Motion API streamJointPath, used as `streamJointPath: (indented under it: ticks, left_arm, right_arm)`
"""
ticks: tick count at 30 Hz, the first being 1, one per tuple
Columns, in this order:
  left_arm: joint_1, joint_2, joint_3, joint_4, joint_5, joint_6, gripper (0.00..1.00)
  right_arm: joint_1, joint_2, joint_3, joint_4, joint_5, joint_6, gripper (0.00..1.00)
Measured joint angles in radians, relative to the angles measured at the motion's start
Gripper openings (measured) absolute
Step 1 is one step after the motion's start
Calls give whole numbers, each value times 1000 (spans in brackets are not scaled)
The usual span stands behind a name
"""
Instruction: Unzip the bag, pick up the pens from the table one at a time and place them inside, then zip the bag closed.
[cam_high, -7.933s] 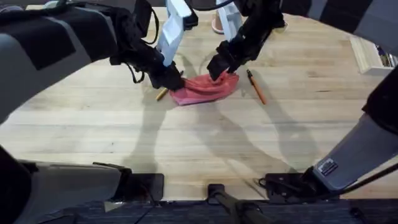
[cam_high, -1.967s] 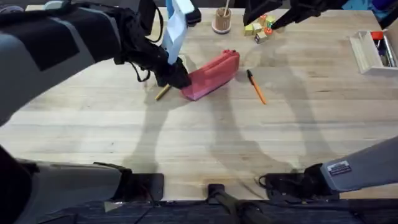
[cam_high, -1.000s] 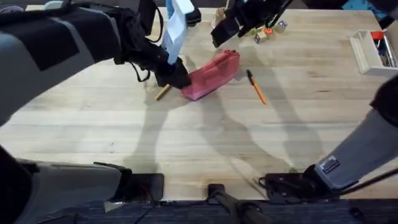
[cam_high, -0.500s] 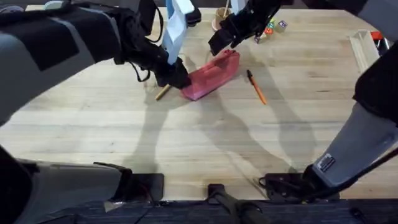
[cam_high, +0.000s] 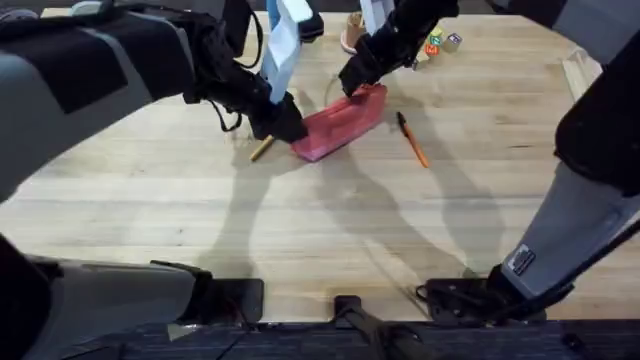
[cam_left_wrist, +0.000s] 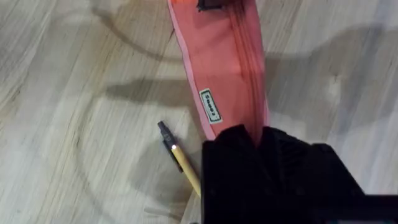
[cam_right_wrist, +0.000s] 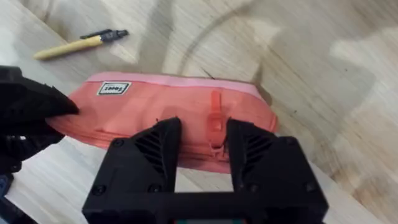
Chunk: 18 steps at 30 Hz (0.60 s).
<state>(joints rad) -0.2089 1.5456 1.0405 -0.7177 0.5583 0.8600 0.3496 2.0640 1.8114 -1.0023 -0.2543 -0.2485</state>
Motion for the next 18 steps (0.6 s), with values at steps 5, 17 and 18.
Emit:
streamJointPath:
  ticks: [5,17,18]
  left_arm:
    - [0,0,0,0,1,0,42]
    - [0,0,0,0,3,0,42]
    - [0,0,0,0,3,0,42]
  right_arm:
    - [0,0,0,-16,19,-14,326]
    - [1,0,0,-45,83,-59,38]
    - [1,0,0,-44,84,-60,38]
